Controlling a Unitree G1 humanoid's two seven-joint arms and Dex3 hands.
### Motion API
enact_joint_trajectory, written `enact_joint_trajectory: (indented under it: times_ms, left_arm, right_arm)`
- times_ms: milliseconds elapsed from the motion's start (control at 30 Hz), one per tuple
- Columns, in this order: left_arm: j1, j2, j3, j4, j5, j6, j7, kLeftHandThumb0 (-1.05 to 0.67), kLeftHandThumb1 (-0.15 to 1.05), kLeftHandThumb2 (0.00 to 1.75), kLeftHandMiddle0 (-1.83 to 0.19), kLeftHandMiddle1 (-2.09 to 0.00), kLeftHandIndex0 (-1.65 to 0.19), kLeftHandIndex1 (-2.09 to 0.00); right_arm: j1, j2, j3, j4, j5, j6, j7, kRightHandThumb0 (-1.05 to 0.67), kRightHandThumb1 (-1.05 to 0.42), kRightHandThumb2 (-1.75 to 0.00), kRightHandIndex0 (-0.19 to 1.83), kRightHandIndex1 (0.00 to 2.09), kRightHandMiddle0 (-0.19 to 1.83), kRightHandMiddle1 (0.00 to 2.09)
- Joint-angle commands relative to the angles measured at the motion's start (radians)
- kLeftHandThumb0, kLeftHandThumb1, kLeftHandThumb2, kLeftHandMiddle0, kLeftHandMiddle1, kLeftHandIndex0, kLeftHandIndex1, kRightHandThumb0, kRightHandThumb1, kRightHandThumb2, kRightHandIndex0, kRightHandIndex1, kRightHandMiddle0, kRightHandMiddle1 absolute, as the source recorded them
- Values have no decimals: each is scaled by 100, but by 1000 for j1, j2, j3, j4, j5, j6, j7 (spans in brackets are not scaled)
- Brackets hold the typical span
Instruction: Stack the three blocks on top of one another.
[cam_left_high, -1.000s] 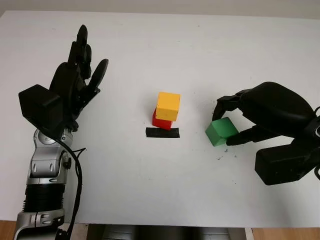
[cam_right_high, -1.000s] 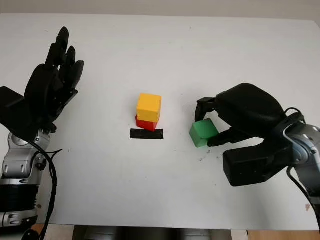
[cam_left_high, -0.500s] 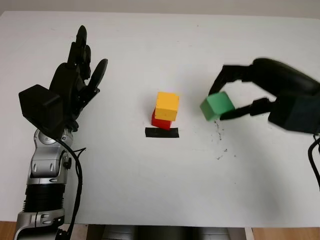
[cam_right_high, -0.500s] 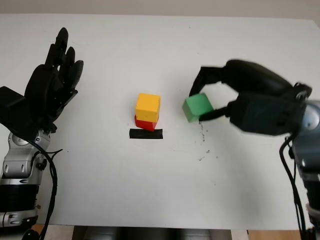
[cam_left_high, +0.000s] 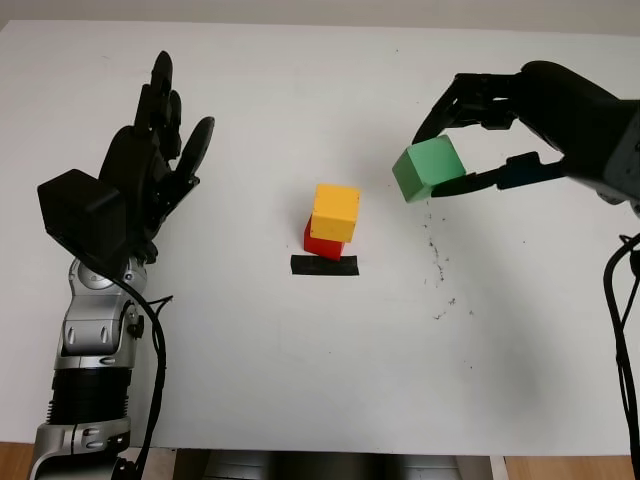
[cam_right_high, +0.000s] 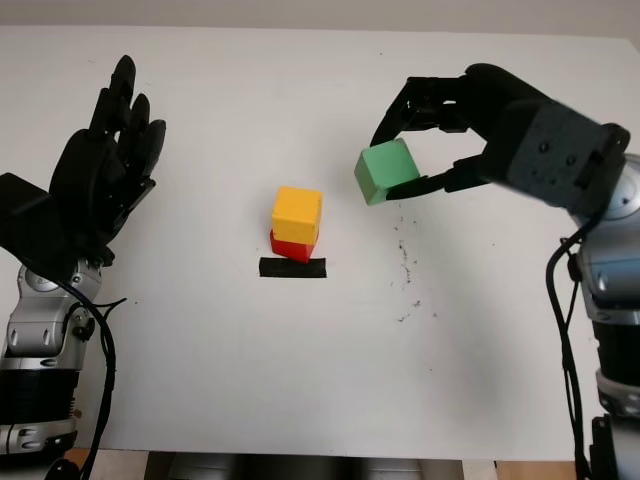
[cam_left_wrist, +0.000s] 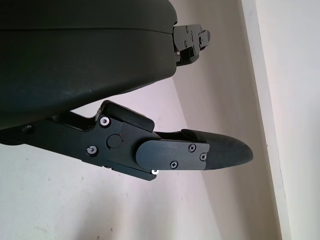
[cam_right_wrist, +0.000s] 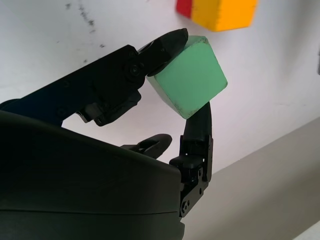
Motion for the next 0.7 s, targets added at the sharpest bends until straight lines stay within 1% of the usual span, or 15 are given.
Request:
enact_joint_trajectory:
  times_ms: [0, 100, 267, 367, 533, 667]
  left_arm:
    - [1, -2, 7, 1, -3, -13, 5, -75, 105, 38, 15, -5, 14, -5]
    - [-5, -2, 6, 15, -3, -29, 3, -75, 105, 39, 14, -6, 13, -6]
    - [-10, -5, 2, 35, -4, -61, -2, -76, 105, 41, 14, -6, 14, -5]
    - [-5, -6, -2, 29, -1, -63, 1, -75, 105, 43, 13, -6, 14, -5]
    - [4, -7, -4, 18, 1, -55, 5, -75, 105, 46, 14, -5, 14, -5]
    - [7, -9, -6, 19, 4, -60, 7, -75, 105, 47, 14, -6, 13, -6]
  right_arm:
    - [-70, 14, 7, 2, 28, 62, 16, -34, -88, -5, 46, 8, 38, 167]
    - [-136, 30, 36, -7, 44, 174, 24, -35, -89, -6, 44, 7, 33, 170]
    - [-229, 55, 101, 9, 68, 286, 70, -38, -91, -6, 41, 6, 28, 178]
    - [-255, 67, 135, 21, 72, 306, 91, -41, -92, -6, 41, 5, 27, 181]
    - [-270, 104, 153, 60, 97, 328, 106, -46, -93, -6, 42, 6, 28, 186]
    - [-275, 122, 175, 77, 98, 342, 111, -47, -94, -6, 42, 6, 29, 185]
